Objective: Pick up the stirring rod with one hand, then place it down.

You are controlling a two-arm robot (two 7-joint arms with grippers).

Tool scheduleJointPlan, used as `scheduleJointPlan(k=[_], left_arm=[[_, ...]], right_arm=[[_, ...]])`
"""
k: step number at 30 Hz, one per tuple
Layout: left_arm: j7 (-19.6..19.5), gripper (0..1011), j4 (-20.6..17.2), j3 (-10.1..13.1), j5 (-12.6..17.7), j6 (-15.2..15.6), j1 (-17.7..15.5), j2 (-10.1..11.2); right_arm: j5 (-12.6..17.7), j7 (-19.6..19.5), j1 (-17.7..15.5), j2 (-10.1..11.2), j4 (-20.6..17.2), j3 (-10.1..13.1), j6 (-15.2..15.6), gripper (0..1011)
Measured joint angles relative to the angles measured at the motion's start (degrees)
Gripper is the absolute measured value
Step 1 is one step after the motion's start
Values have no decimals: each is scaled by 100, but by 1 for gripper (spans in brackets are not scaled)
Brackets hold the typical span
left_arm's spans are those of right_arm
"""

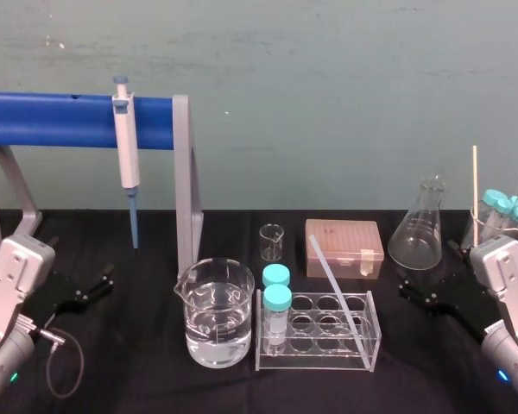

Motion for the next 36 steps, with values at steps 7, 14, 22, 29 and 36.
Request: scheduleJointPlan(k=[7,14,22,29,36], left_arm=[[0,1000,0,0,0,0,0,0],[0,1000,0,0,0,0,0,0],[0,1000,0,0,0,0,0,0],[0,1000,0,0,0,0,0,0],[0,1000,0,0,0,0,0,0]], right_arm=[[0,0,0,0,0,0,0,1000],[0,0,0,0,0,0,0,1000],[0,0,0,0,0,0,0,1000],[0,0,0,0,0,0,0,1000],[0,0,0,0,0,0,0,1000]])
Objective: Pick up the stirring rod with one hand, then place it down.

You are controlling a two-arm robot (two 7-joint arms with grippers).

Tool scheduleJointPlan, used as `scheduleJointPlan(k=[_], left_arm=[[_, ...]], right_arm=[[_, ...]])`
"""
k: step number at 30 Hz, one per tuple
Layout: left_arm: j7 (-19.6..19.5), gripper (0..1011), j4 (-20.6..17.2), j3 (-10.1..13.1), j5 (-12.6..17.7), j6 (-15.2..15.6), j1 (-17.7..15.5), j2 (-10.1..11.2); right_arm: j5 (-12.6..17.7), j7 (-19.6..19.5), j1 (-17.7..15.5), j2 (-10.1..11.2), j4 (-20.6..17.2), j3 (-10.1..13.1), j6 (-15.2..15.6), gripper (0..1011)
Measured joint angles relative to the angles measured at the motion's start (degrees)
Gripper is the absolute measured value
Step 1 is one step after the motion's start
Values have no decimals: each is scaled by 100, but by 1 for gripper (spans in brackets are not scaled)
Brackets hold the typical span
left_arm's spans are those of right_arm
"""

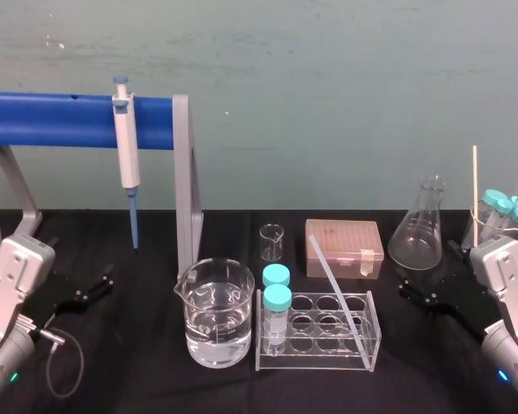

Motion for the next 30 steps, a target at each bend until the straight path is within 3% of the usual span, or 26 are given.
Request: scheduleJointPlan(k=[30], left_arm=[[0,1000,0,0,0,0,0,0]], right_arm=[[0,0,0,0,0,0,0,1000]])
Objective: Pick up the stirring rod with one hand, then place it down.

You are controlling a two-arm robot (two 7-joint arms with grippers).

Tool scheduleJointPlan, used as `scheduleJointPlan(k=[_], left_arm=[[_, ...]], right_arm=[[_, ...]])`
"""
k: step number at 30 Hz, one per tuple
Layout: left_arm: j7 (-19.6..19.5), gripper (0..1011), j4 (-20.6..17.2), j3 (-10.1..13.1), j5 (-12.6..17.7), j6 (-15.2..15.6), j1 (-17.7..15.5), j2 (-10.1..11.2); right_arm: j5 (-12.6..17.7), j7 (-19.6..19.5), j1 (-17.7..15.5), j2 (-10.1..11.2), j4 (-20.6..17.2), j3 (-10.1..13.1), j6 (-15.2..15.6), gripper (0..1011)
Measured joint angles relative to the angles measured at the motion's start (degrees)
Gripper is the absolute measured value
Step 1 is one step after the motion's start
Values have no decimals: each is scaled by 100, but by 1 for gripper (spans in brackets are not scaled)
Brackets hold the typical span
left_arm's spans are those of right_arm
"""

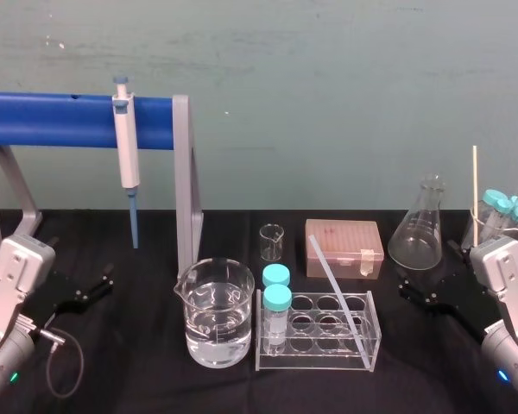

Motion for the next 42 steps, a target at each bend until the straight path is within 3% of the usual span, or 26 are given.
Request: scheduleJointPlan(k=[8,15,22,34,42], left_arm=[[0,1000,0,0,0,0,0,0],[0,1000,0,0,0,0,0,0],[0,1000,0,0,0,0,0,0],[0,1000,0,0,0,0,0,0],[0,1000,0,0,0,0,0,0]], right_arm=[[45,188,-39,34,-77,78,-58,1000],[68,384,-181,78,-334,207,-272,1000],[-114,531,-291,102,-543,247,-572,1000],[-320,1164,-148,77,-591,91,-941,1000],[-317,1697,56,-63,-488,-40,-1118,1000]])
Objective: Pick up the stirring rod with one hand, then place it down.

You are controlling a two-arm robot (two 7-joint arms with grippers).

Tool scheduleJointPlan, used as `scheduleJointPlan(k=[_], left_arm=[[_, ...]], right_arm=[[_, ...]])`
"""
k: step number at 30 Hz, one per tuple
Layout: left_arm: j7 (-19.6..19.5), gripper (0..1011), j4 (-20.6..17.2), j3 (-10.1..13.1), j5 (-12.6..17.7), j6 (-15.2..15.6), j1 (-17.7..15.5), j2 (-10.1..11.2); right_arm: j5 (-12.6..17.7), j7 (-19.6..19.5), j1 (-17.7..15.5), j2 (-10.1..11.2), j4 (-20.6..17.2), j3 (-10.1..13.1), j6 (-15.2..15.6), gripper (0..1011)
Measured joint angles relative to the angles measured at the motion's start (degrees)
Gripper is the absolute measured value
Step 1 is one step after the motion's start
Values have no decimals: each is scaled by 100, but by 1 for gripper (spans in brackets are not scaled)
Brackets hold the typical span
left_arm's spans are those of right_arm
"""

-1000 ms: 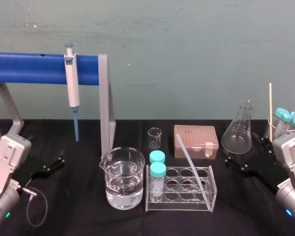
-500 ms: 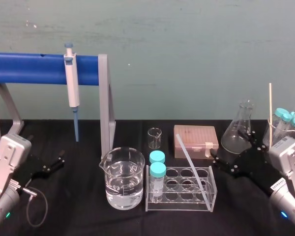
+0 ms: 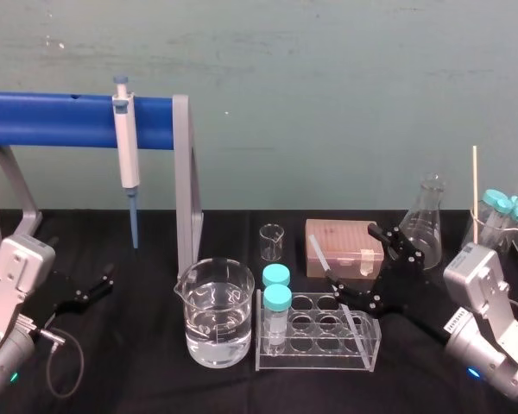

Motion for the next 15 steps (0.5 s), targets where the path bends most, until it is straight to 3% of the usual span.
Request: scheduleJointPlan(k=[11,15], left_arm=[[0,1000,0,0,0,0,0,0],[0,1000,0,0,0,0,0,0]], right_arm=[[735,763,378,-379,523,85,179,1000],[1082,1202,535,-508,761,110,307,1000]])
